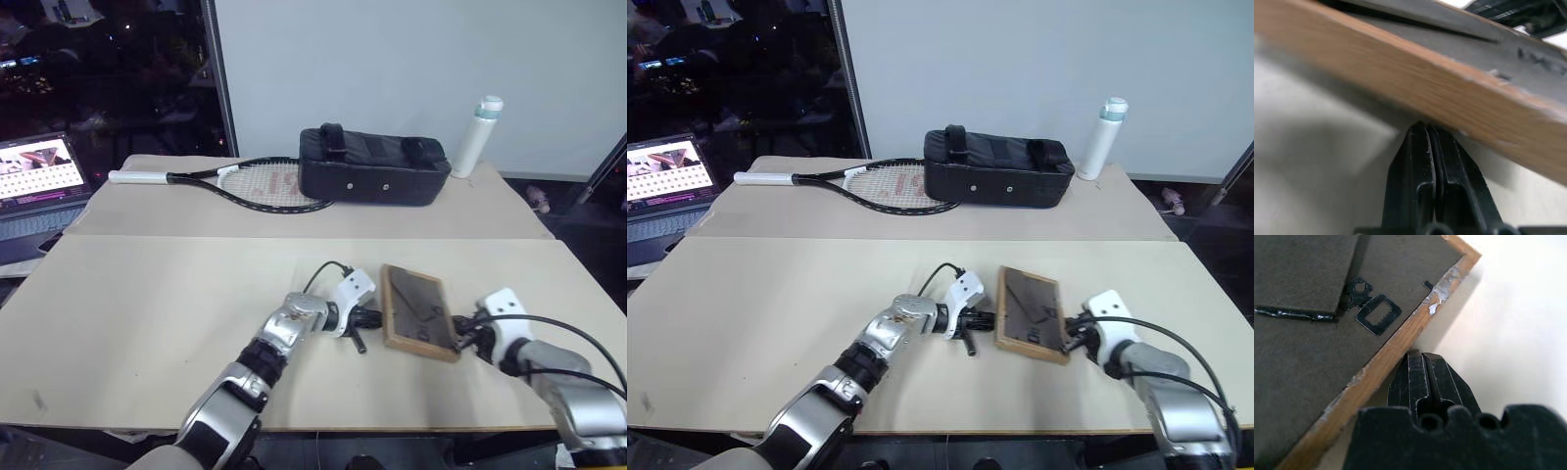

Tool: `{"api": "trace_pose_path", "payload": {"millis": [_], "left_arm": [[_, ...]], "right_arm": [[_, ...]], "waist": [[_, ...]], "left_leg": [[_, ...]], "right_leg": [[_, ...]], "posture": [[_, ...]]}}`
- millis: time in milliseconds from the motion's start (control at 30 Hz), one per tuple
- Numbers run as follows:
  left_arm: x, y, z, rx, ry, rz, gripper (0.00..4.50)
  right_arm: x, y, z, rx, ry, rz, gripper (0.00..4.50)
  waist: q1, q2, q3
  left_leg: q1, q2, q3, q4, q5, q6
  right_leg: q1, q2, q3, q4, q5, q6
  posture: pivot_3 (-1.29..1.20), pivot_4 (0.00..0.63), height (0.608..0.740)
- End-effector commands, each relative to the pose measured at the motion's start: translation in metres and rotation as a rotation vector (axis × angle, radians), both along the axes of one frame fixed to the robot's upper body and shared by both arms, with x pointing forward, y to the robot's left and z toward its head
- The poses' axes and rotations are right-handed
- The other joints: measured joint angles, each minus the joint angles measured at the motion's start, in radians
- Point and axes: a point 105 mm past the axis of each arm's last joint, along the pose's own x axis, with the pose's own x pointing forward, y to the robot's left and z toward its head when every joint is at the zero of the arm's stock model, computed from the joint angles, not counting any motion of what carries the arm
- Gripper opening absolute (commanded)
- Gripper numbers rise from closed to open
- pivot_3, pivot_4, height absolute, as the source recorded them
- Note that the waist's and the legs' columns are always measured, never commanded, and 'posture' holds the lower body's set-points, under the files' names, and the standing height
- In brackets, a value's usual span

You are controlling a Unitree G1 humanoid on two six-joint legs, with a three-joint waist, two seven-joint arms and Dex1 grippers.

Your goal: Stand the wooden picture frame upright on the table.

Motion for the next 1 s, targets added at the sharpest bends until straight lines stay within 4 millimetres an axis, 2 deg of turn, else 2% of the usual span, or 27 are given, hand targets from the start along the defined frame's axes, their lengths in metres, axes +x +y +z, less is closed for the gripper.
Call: {"api": "trace_pose_path", "payload": {"millis": [33,133,200,333,467,533,667,733,800,867,900,933,1000], "left_arm": [[0.003,0.053,-0.027,0.13,0.062,0.121,0.14],[-0.003,0.097,-0.035,0.183,0.096,0.213,0.14],[-0.011,0.117,-0.037,0.204,0.114,0.246,0.14],[-0.034,0.145,-0.042,0.232,0.163,0.291,0.14],[-0.055,0.174,-0.051,0.287,0.2,0.332,0.14],[-0.062,0.181,-0.051,0.278,0.226,0.364,0.14],[-0.069,0.204,-0.051,0.318,0.22,0.422,0.14],[-0.063,0.219,-0.045,0.296,0.211,0.5,0.14],[-0.054,0.234,-0.032,0.189,0.237,0.623,0.14],[-0.055,0.236,-0.014,0.007,0.359,0.673,0.14],[-0.067,0.23,0.004,-0.066,0.404,0.592,0.14],[-0.077,0.23,0.012,-0.075,0.48,0.57,0.14],[-0.09,0.241,0.017,-0.04,0.695,0.603,0.14]], "right_arm": [[0.005,0.023,0.008,0.023,-0.027,0.081,0.0],[0.002,0.058,0.004,0.063,-0.015,0.176,0.0],[0.0,0.076,0.001,0.082,-0.01,0.224,0.0],[0.0,0.101,-0.009,0.112,0.011,0.29,0.0],[0.002,0.119,-0.015,0.154,0.015,0.333,0.0],[0.005,0.124,-0.016,0.202,0.012,0.321,0.0],[0.008,0.123,-0.02,0.191,0.01,0.325,0.0],[0.008,0.115,-0.019,0.183,0.008,0.32,0.0],[0.011,0.101,-0.015,0.171,-0.002,0.303,0.0],[0.013,0.087,-0.006,0.167,-0.018,0.293,0.0],[0.014,0.078,0.001,0.154,-0.028,0.299,0.0],[0.014,0.071,0.007,0.142,-0.035,0.31,0.0],[0.013,0.058,0.018,0.108,-0.042,0.349,0.0]], "waist": [[0.001,0.0,0.0],[-0.02,0.0,0.0],[-0.034,0.0,0.0],[-0.051,0.0,-0.001],[-0.064,-0.003,-0.004],[-0.069,-0.005,-0.006],[-0.077,-0.006,-0.008],[-0.077,-0.006,-0.008],[-0.075,-0.006,-0.008],[-0.073,-0.007,-0.008],[-0.072,-0.008,-0.007],[-0.074,-0.01,-0.005],[-0.071,-0.011,0.0]], "left_leg": [[0.0,0.0,0.0,0.0,0.0,0.0],[0.003,0.0,0.0,-0.001,0.0,0.0],[0.008,0.001,-0.001,-0.003,0.0,0.0],[0.021,0.001,-0.004,-0.005,0.0,0.0],[0.026,0.001,-0.005,-0.009,0.0,0.0],[0.026,0.001,-0.005,-0.011,0.0,0.0],[0.027,0.001,-0.005,-0.013,0.0,0.0],[0.027,0.001,-0.005,-0.014,0.0,0.0],[0.027,0.001,-0.005,-0.014,0.0,-0.001],[0.027,0.001,-0.005,-0.013,-0.001,-0.001],[0.026,0.001,-0.005,-0.013,-0.001,-0.001],[0.025,0.001,-0.005,-0.013,-0.001,-0.001],[0.023,0.001,-0.005,-0.013,-0.001,-0.001]], "right_leg": [[0.0,0.0,0.0,0.0,0.0,0.0],[0.002,0.0,0.0,0.001,0.0,0.0],[0.005,0.001,0.0,0.001,0.0,-0.002],[0.015,0.003,0.0,0.002,-0.002,-0.006],[0.017,0.003,0.0,0.002,-0.006,-0.013],[0.017,0.003,0.0,0.002,-0.006,-0.014],[0.016,0.003,0.0,0.002,-0.006,-0.014],[0.016,0.003,0.0,0.002,-0.007,-0.016],[0.016,0.003,0.0,0.002,-0.008,-0.016],[0.016,0.003,0.0,0.002,-0.008,-0.016],[0.015,0.003,0.0,0.002,-0.008,-0.016],[0.014,0.003,0.0,0.002,-0.008,-0.016],[0.012,0.003,0.0,0.002,-0.008,-0.016]], "posture": [[0.0,0.15,0.696],[0.0,0.15,0.696],[0.0,0.15,0.696],[0.0,0.15,0.696],[0.0,0.15,0.696],[0.0,0.15,0.696],[0.0,0.15,0.696],[0.0,0.15,0.696],[0.0,0.15,0.696],[0.0,0.15,0.696],[0.0,0.15,0.696],[0.0,0.15,0.696],[0.0,0.15,0.696]]}}
